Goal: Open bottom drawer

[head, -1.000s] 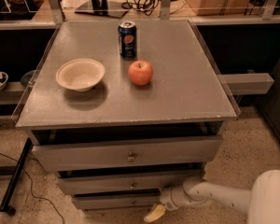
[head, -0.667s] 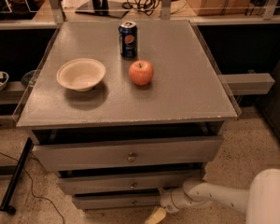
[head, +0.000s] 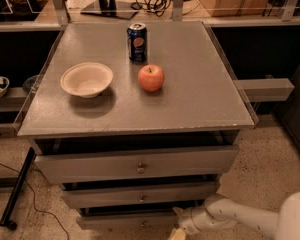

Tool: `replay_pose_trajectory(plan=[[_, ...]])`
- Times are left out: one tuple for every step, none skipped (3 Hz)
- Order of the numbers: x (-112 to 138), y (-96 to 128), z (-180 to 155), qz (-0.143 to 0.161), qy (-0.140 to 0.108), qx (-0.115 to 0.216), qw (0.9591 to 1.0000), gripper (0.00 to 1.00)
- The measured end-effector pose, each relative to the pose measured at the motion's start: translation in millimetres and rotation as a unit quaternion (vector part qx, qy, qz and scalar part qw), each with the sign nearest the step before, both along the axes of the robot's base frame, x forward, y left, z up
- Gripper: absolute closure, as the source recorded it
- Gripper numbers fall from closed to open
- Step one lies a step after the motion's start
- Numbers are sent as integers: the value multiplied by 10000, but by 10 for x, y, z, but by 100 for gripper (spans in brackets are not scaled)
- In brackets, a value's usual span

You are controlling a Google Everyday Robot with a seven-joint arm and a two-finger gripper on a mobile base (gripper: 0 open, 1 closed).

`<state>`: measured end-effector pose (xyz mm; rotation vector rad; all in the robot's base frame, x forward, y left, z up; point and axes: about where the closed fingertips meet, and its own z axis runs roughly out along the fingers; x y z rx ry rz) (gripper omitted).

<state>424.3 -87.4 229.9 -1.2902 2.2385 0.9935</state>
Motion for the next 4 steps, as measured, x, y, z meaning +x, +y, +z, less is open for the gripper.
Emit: replay_pose_trajectory(plan=[[-144, -97, 85, 87, 42, 176, 9998, 0], [-342, -222, 216, 203, 52, 359, 9991, 0], [-371, -234, 226, 218, 63, 382, 9990, 0], [-295, -188, 212, 175, -36, 312, 9994, 0]])
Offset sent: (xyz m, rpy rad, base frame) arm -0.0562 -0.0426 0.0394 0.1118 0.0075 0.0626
